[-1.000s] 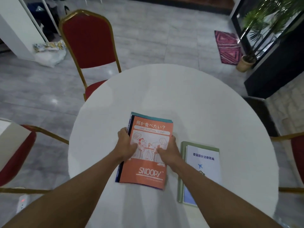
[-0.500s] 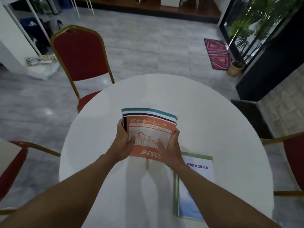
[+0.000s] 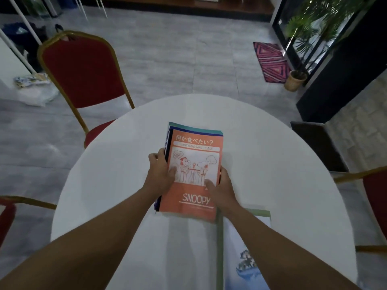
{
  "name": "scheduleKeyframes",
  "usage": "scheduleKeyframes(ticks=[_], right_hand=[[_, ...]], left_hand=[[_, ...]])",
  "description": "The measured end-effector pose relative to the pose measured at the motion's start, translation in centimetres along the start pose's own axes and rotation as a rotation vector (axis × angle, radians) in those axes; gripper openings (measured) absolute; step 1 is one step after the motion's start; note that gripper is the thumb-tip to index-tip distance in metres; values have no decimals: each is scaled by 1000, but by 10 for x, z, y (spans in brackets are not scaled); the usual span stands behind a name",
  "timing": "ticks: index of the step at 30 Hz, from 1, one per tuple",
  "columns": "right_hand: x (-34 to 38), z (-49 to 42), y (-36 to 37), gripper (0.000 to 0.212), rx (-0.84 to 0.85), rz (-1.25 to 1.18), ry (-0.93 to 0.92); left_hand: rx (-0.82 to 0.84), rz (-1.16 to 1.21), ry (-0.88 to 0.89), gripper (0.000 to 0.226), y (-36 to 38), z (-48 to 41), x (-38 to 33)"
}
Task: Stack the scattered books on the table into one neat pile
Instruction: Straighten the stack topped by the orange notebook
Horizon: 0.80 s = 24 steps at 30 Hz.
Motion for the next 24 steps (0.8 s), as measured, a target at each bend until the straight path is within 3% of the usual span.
scheduleKeyframes(ticks=[3,14,17,24], right_hand=[[5,-30,-14,33,-58,31,38],[-5,-108,-50,42,-224,404,134],[-9,-113,-51,46,-220,591,147],[-19,-110,-50,46,-150,568,125]], left_hand=[[3,-30,-32,34,23,-23,-17],[124,-70,-75,33,105,-75,-31],[72,-196,-70,36,113,-79,-27],[172,-234,-81,42,113,-86,-21]])
Point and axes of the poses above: each hand's wrist, its own z-axis away from the middle knuckle, its own y-axis out of the palm, x = y × z, the point moved 1 cm from there along -z, towards the middle knuckle, and after that the axes turned 13 degrees about -z, right-handed, at the moved point
